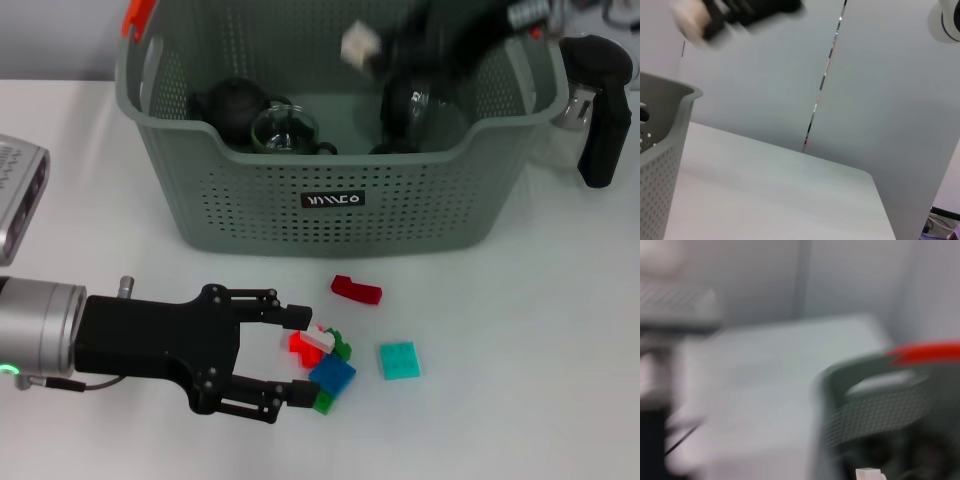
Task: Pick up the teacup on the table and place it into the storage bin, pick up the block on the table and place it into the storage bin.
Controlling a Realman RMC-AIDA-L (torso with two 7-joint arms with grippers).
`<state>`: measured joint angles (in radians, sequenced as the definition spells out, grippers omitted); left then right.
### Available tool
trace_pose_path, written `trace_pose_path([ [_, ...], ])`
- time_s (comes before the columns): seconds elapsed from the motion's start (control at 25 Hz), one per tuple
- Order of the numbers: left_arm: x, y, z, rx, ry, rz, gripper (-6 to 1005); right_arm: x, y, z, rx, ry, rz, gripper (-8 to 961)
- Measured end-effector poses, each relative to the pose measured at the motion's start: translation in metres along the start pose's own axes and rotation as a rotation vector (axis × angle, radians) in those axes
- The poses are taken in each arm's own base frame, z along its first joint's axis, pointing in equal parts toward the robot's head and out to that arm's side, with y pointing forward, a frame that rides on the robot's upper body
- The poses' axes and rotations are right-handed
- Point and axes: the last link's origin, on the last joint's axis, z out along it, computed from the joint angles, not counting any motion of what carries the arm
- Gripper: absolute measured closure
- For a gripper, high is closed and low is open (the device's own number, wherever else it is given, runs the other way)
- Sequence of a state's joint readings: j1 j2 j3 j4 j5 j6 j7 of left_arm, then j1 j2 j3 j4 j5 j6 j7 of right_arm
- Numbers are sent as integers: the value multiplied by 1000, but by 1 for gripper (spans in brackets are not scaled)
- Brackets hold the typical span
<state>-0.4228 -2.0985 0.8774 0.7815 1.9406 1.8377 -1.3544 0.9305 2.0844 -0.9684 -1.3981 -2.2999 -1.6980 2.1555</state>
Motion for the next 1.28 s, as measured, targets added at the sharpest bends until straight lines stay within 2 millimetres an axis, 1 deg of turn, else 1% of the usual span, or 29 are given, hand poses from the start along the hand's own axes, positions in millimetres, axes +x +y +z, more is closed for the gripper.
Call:
trace_pose_path([
  [0.08,0,0,0,-1,0,1,185,-1,-17,1,91,-49,49,744],
  [0.28,1,0,0,-1,0,2,185,8,-52,11,266,-100,149,699],
  [0.36,1,-1,0,1,-1,2,185,14,-59,16,296,-109,175,682],
  [0.48,0,-1,0,7,-2,1,185,20,-64,23,305,-104,190,655],
  [0.68,0,-2,0,8,-2,4,185,23,-63,30,303,-83,192,610],
  [0.88,1,-3,0,10,-3,9,185,25,-62,33,309,-68,193,496],
  [1.0,1,-3,0,11,-3,10,185,24,-61,30,309,-74,203,428],
  [1.12,2,-3,-1,16,0,11,185,24,-53,21,280,-73,188,360],
  [1.28,1,-3,-2,19,1,10,185,27,-28,6,176,-33,107,189],
])
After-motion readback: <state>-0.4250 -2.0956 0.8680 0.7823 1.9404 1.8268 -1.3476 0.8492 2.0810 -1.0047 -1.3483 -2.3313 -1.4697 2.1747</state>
